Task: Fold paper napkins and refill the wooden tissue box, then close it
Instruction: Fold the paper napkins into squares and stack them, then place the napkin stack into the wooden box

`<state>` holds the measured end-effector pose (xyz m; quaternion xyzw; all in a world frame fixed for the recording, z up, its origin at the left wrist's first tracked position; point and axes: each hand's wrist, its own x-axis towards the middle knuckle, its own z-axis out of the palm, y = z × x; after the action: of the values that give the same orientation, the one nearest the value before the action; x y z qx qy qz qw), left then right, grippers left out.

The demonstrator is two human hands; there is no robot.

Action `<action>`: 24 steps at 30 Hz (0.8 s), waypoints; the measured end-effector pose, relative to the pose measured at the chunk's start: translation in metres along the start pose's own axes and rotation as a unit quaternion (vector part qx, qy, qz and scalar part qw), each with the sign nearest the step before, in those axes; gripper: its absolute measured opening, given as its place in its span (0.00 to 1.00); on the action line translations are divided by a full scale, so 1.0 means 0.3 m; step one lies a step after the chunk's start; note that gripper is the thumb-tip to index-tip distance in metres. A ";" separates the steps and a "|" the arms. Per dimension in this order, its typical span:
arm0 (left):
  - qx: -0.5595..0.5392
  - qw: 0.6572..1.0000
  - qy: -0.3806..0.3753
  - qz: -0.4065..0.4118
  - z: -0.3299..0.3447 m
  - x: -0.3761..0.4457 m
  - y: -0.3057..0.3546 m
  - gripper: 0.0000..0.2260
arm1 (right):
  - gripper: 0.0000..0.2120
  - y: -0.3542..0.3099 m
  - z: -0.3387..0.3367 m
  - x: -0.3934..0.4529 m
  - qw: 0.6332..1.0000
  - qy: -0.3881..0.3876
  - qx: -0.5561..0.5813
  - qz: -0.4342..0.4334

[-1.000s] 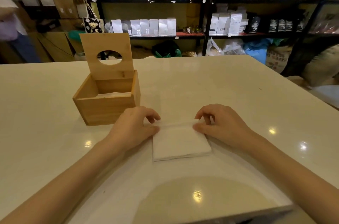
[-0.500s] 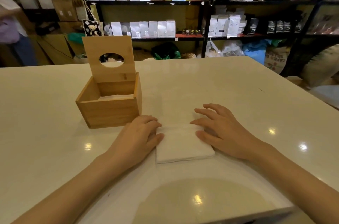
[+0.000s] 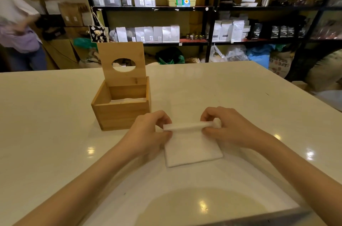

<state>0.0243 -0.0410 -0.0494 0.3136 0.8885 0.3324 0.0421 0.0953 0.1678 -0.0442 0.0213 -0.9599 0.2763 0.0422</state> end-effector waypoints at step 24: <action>0.024 0.987 0.059 -0.147 -0.506 0.160 -0.203 0.04 | 0.04 -0.318 -0.016 0.425 0.992 0.037 0.117 0.018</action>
<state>-0.0894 -0.1341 0.0371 0.1605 0.9337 0.3187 0.0304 -0.0252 0.0873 0.0220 -0.0012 -0.9191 0.3877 0.0701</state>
